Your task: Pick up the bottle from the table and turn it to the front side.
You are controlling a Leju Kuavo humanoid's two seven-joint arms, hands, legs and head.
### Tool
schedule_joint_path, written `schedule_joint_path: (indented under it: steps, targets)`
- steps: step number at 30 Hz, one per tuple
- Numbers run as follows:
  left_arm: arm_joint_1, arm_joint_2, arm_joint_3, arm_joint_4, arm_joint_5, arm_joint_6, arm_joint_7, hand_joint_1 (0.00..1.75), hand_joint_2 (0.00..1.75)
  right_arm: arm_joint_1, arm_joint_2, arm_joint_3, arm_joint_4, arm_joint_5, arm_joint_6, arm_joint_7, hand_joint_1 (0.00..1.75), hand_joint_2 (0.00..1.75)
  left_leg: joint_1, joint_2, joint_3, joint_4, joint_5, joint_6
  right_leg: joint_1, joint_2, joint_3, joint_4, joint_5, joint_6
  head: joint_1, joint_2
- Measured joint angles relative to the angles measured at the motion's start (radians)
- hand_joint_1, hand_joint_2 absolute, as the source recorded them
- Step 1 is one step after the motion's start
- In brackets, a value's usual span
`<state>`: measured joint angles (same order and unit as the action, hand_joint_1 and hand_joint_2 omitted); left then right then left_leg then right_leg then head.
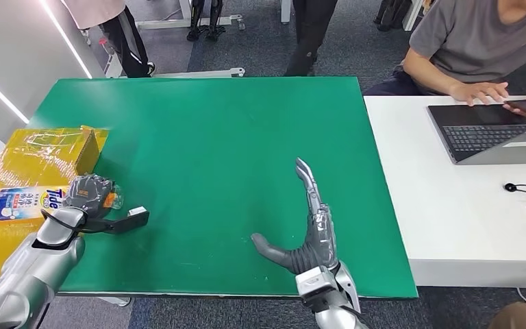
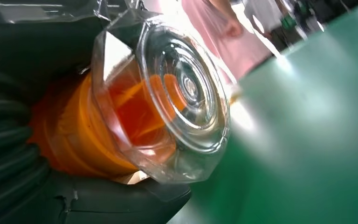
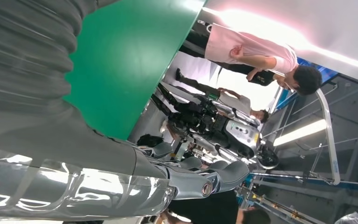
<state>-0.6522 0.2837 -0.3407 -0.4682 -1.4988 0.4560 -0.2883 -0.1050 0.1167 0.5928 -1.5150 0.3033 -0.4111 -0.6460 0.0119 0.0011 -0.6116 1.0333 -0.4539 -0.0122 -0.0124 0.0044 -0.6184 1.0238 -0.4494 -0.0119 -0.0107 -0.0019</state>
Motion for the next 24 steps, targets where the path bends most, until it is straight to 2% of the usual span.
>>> schedule_joint_path:
  steps: [5, 10, 11, 14, 15, 24]
  targets:
    - [0.001, -0.030, 0.001, 0.025, 0.054, -0.041, -0.106, 1.75, 1.75, -0.018, 0.001, -0.001, 0.018, -0.009, 0.003, -0.001, 0.00, 1.75, -0.001, -0.001, 0.000, 0.000, 0.000, 0.000, 0.000, -0.002, 0.001, 0.000, 0.000, 0.000, 0.000, 0.000]
    - [0.001, -0.071, 0.002, 0.028, 0.113, -0.043, -0.213, 1.75, 1.75, -0.036, 0.006, -0.001, 0.032, -0.011, 0.027, -0.001, 0.00, 1.75, -0.001, -0.003, 0.001, 0.000, 0.000, 0.000, 0.000, -0.004, 0.002, 0.000, 0.000, 0.000, 0.000, 0.000]
    - [0.001, -0.078, 0.002, 0.028, 0.117, -0.041, -0.222, 1.38, 1.75, -0.039, 0.008, -0.001, 0.035, -0.010, 0.031, -0.001, 0.00, 1.75, -0.001, -0.003, 0.001, 0.000, 0.000, 0.000, 0.000, -0.005, 0.003, 0.000, 0.000, 0.000, 0.000, 0.000]
    - [0.001, -0.095, 0.002, 0.028, 0.132, -0.046, -0.232, 0.07, 1.75, -0.046, 0.010, -0.002, 0.044, -0.011, 0.036, -0.001, 0.00, 1.75, -0.001, -0.003, 0.002, 0.000, 0.000, 0.000, 0.000, -0.004, 0.003, 0.000, 0.000, 0.000, 0.000, 0.000]
    - [0.001, -0.099, 0.002, 0.028, 0.138, -0.050, -0.233, 0.00, 1.75, -0.048, 0.011, -0.002, 0.047, -0.011, 0.037, -0.002, 0.00, 1.75, -0.001, -0.003, 0.002, 0.000, 0.000, 0.000, 0.000, -0.005, 0.003, 0.000, 0.000, 0.000, 0.000, 0.000]
    - [-0.008, -0.109, 0.002, 0.029, 0.165, -0.058, -0.185, 0.00, 1.75, -0.062, 0.012, -0.004, 0.074, -0.017, 0.054, -0.015, 0.00, 1.75, -0.001, -0.003, 0.003, 0.000, 0.000, 0.000, 0.000, -0.004, 0.004, 0.000, 0.000, 0.000, 0.000, 0.000]
